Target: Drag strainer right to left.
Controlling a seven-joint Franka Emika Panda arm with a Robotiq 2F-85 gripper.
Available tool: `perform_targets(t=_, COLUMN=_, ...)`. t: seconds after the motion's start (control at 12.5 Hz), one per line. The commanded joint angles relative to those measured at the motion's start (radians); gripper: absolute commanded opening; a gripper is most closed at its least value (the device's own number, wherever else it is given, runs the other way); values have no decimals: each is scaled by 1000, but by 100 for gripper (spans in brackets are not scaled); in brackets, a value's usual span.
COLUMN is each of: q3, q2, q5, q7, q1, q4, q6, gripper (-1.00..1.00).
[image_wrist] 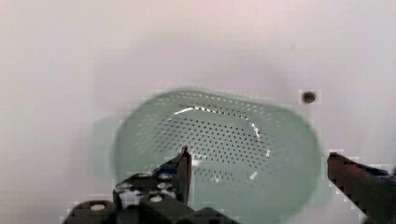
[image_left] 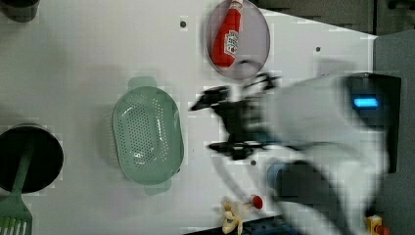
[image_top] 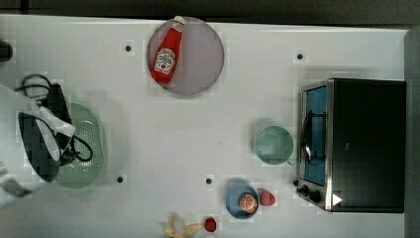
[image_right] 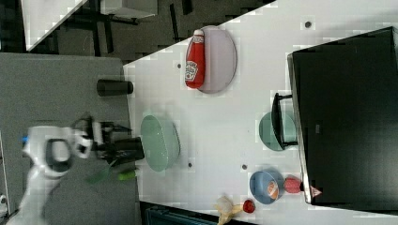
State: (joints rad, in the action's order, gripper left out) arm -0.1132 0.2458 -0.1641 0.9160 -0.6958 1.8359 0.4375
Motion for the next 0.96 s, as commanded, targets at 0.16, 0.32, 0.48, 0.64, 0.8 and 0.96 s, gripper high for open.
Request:
perform_targets(t=0.16, q3=-231, q2=-267, q5=61, q7=-438, q1=97, q4=-25, q6=-193, gripper=100)
perform_targets(t=0.32, q3=-329, q2=-346, q5=173, q7=-621, q1=115, q4=-25, q6=-268, gripper=100)
perform_targets(t=0.48, q3=-409, q2=-405, q5=269, q7=-757, q1=127, q4=-25, q6=-328, gripper=100)
perform_targets(t=0.64, q3=-470, q2=-451, q5=277, q7=-780, q1=136, q4=-25, q6=-350, gripper=100)
perform_targets(t=0.8, q3=-514, q2=-476, q5=278, q7=-783, q1=139, q4=-22, q6=-365, gripper=100)
perform_targets(t=0.96, q3=-528, q2=-480, q5=278, q7=-791, q1=139, q4=-20, q6=-364, gripper=100)
